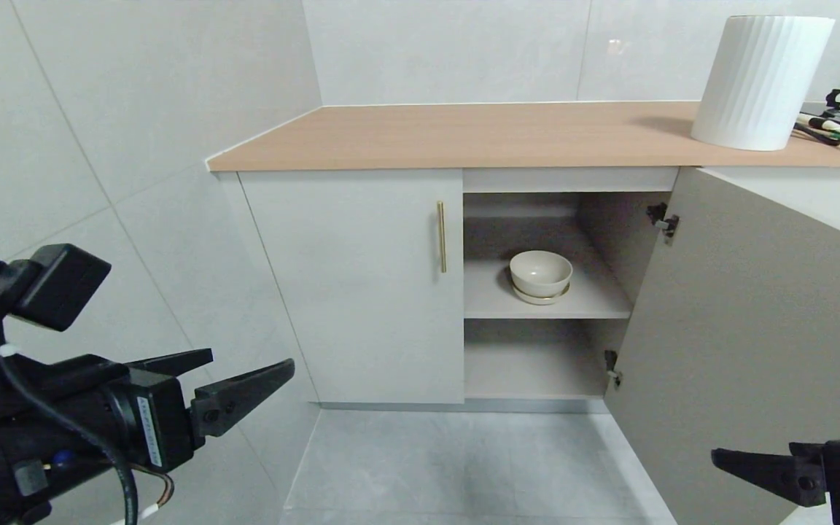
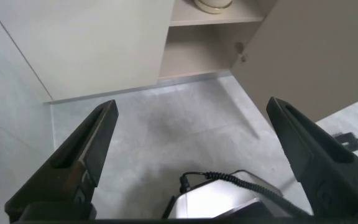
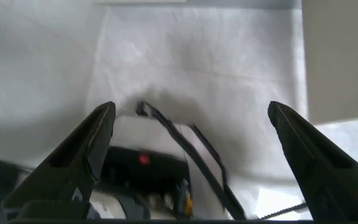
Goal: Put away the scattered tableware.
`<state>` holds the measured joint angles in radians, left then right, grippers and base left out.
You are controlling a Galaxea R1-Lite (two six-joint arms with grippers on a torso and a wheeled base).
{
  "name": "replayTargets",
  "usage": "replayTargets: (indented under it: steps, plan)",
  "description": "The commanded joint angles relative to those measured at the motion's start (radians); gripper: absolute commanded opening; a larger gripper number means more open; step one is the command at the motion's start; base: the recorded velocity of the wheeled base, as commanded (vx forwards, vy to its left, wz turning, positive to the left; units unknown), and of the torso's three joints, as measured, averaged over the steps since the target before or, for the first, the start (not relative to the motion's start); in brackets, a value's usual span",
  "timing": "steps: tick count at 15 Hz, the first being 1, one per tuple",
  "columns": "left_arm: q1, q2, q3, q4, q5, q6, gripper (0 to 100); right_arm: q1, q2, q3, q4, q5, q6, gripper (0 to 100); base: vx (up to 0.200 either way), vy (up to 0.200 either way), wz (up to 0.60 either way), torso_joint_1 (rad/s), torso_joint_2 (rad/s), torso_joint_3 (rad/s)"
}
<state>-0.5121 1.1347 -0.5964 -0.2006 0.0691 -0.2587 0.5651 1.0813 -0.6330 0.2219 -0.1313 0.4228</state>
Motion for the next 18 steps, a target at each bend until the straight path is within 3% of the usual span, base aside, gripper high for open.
replayTargets:
  steps: [1, 9, 11, 13, 18]
  plan:
    - [0.0, 0.002, 0.001, 0.0, 0.0, 0.003, 100, -0.001, -0.015, -0.019, 0.042, -0.001, -0.004, 100, 0.0, -0.2, 0.0, 0.002, 0.0, 0.007]
    - [0.0, 0.005, 0.001, 0.0, -0.002, 0.001, 100, -0.016, -0.011, -0.14, 0.358, -0.001, -0.01, 100, 0.0, -0.2, 0.0, 0.002, 0.0, 0.002]
    - [0.0, 0.004, 0.009, 0.0, -0.003, 0.003, 100, -0.085, -0.001, -0.154, 0.382, -0.031, -0.044, 100, 0.0, -0.2, 0.0, 0.0, 0.0, 0.002]
    - [0.0, 0.005, 0.009, 0.0, -0.003, 0.003, 100, -0.177, 0.012, -0.155, 0.389, -0.125, -0.091, 100, 0.0, 0.0, 0.0, 0.0, 0.0, 0.0]
    - [0.0, 0.005, 0.009, 0.0, -0.003, 0.003, 100, -0.291, 0.02, -0.169, 0.407, -0.258, -0.144, 100, 0.0, 0.0, 0.0, 0.0, 0.0, 0.0]
